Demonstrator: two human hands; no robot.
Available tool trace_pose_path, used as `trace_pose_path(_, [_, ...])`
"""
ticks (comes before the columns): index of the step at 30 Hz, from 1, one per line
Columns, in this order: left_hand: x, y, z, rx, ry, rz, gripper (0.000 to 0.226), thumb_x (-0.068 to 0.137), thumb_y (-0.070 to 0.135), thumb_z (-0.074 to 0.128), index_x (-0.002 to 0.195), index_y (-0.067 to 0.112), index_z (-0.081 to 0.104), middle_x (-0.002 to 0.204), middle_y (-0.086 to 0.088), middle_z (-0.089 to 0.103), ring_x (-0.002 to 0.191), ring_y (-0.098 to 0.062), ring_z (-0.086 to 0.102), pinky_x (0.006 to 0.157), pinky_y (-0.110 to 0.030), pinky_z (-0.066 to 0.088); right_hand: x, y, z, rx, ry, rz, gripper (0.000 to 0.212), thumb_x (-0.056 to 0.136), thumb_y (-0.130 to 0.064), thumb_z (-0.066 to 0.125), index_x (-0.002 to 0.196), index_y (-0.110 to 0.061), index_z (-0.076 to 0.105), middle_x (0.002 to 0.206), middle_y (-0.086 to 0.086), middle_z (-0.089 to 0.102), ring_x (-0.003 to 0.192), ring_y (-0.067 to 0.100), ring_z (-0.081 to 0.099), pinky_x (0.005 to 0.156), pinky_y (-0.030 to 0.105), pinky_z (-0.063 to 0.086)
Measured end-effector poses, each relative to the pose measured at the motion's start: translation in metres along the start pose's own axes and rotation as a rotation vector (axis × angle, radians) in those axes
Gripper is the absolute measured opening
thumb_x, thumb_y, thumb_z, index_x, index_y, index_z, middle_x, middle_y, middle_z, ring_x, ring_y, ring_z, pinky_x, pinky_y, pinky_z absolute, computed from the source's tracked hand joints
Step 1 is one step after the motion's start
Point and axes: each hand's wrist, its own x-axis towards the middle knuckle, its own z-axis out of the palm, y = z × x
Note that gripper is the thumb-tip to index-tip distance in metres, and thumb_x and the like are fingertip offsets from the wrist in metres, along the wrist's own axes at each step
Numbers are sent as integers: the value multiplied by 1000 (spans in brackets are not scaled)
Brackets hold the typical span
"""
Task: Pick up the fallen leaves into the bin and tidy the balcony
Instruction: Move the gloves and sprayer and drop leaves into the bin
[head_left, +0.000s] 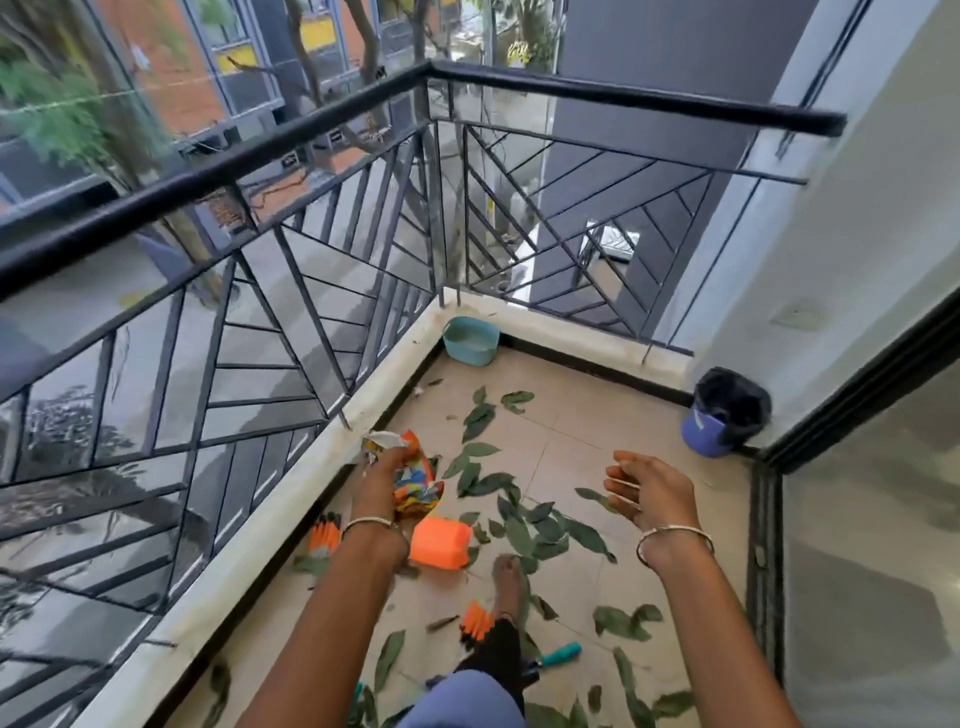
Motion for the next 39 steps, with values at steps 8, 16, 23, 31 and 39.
trace_pose_path(8, [138, 56, 83, -96, 116, -71, 12, 90, 19, 63, 80, 19, 58, 52, 0, 61, 43, -16, 59, 54, -31, 57, 155, -51, 96, -169, -31, 117, 15, 93, -6, 57, 95, -6, 72, 83, 14, 71, 72, 26, 66, 62, 30, 53])
trace_pose_path(16, [246, 108, 156, -195, 157, -94, 9, 91, 17, 62, 83, 21, 60, 58, 0, 60, 53, -15, 57, 55, -31, 55, 282, -115, 221, -271, -207, 86, 15, 92, -5, 56, 95, -6, 71, 78, 13, 70, 68, 23, 65, 59, 29, 52])
trace_pose_path(23, [328, 122, 158, -239, 300, -88, 5, 89, 16, 66, 91, 16, 62, 63, -4, 65, 49, -18, 61, 50, -33, 56, 355, -103, 309, -416, -312, 150, 15, 92, -3, 57, 88, -8, 71, 75, 13, 68, 63, 22, 63, 56, 27, 50])
trace_pose_path(31, [463, 135, 171, -298, 504, -117, 7, 89, 15, 66, 95, 14, 62, 75, -10, 64, 55, -21, 62, 50, -36, 58, 498, -47, 419, -601, -415, 212, 14, 91, 0, 55, 97, 1, 68, 73, 14, 65, 55, 18, 59, 47, 23, 47])
trace_pose_path(39, [622, 105, 156, -254, 584, -124, 25, 88, 15, 68, 113, 11, 66, 87, -9, 70, 58, -18, 67, 51, -31, 57, 636, 72, 510, -906, -498, 173, 15, 93, -6, 55, 84, -9, 66, 68, 10, 63, 52, 18, 58, 48, 25, 49])
